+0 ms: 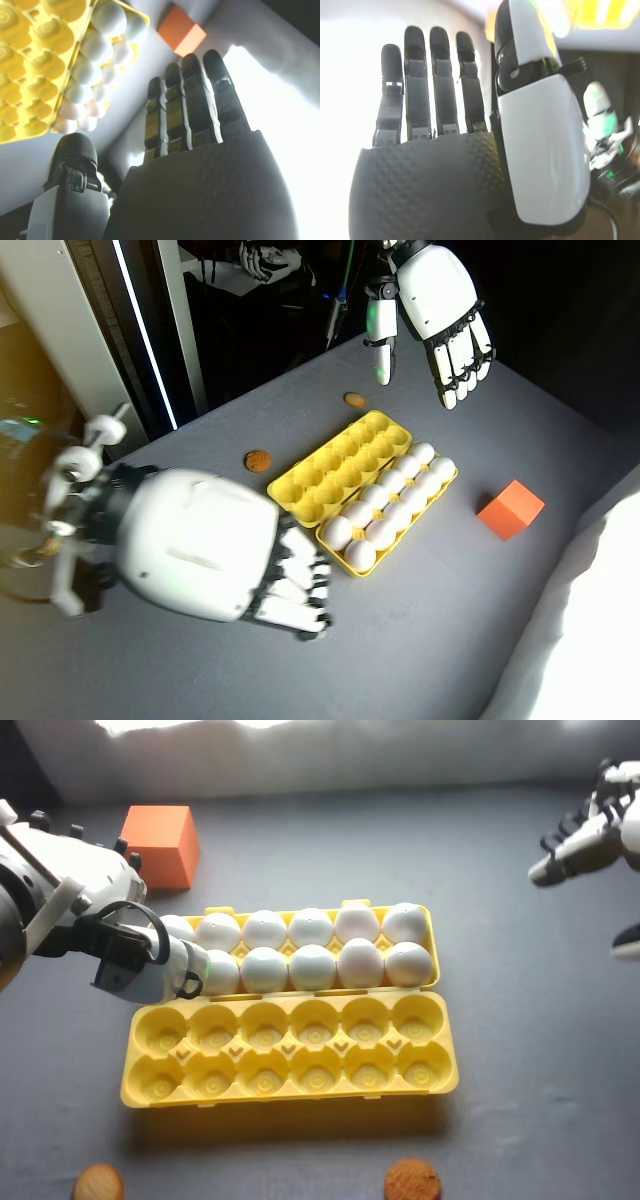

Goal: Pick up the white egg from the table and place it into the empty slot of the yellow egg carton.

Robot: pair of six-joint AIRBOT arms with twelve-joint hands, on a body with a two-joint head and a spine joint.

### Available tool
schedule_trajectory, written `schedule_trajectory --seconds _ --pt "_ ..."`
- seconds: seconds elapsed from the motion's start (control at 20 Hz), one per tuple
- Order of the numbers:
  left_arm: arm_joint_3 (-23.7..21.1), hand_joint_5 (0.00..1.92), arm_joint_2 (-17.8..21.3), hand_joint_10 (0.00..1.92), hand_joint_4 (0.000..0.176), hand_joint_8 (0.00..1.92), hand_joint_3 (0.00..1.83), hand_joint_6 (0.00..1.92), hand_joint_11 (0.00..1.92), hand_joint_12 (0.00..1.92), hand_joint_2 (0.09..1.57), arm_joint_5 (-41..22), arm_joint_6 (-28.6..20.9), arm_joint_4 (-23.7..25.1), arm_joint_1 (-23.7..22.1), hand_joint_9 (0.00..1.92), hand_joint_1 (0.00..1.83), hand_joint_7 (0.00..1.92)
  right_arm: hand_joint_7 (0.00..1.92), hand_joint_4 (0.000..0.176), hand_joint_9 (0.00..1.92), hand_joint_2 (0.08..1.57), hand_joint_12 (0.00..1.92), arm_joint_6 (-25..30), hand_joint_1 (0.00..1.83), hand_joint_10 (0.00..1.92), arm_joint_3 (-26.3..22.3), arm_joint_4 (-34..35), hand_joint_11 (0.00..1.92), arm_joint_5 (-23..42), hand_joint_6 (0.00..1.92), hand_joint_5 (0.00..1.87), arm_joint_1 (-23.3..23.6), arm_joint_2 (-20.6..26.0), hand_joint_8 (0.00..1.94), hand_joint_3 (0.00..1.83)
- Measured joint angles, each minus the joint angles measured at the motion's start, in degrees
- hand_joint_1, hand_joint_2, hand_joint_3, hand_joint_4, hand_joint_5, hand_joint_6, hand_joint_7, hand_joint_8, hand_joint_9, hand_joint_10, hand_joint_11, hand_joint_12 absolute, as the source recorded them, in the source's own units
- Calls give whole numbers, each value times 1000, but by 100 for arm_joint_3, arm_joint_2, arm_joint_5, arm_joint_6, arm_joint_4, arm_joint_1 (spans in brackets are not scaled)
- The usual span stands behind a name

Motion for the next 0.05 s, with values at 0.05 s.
schedule_trajectory --seconds 0.05 --pt "0 292 0 3 0 3 0 2 0 669 1252 -7 0 0 0 306 0 329 522 0 505 1108 1099 11 1028 2 -136 -42 9 7 0 508 0 127 0 0"
